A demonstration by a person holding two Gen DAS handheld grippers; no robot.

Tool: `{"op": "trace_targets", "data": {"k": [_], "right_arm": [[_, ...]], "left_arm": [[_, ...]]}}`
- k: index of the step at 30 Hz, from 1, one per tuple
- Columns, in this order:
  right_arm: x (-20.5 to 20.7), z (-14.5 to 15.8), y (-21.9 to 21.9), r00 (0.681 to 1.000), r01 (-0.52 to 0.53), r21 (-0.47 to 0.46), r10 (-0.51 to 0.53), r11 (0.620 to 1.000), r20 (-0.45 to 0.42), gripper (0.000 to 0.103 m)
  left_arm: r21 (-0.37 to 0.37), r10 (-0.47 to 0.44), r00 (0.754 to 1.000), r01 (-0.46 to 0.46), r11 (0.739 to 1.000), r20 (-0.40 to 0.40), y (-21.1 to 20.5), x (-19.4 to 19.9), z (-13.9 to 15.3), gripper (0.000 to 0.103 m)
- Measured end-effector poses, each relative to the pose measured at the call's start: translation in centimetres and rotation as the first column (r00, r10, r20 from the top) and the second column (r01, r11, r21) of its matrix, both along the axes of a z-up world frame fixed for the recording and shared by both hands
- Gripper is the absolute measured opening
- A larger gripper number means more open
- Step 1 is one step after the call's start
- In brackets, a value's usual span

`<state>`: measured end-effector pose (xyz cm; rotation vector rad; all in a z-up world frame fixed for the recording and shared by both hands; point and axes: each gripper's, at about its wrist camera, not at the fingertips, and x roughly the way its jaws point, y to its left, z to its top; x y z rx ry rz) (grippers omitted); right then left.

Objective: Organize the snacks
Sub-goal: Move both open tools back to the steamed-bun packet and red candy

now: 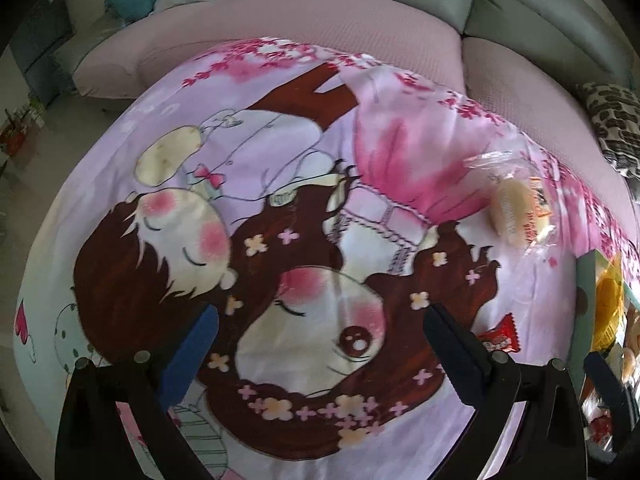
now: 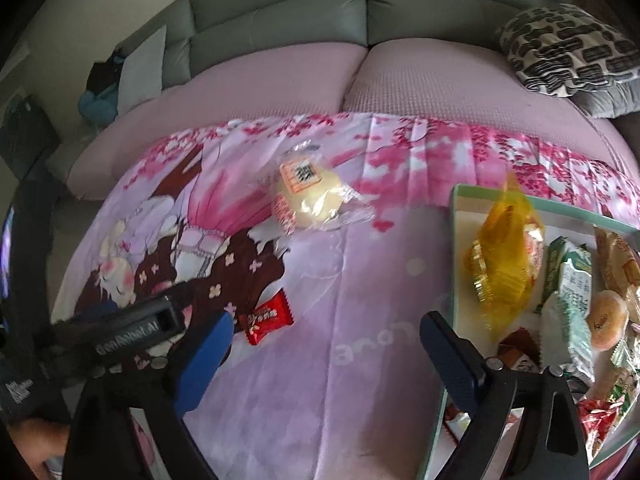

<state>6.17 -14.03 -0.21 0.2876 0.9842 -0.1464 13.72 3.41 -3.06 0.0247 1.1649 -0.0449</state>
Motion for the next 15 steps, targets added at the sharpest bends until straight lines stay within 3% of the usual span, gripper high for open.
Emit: {"op": "trace_targets", "data": {"k": [5, 15], "right_arm": [[0.5, -1.1, 1.4, 0.998, -0.049, -0.028, 0.048, 0.998, -0.029, 0.095], [1.3, -3.9, 3.1, 0.989, -0.108, -0.07, 0.1, 0.992, -0.112, 0.093]], "left_arm": [[0.081, -0.013, 0.999, 0.016, 0.997, -0.031, 0.0, 0.1, -0.5, 0.102], [0.104, -0.029, 0.998, 0.035, 0.994, -0.062, 0.4, 0.2, -1.1, 0.102]]}}
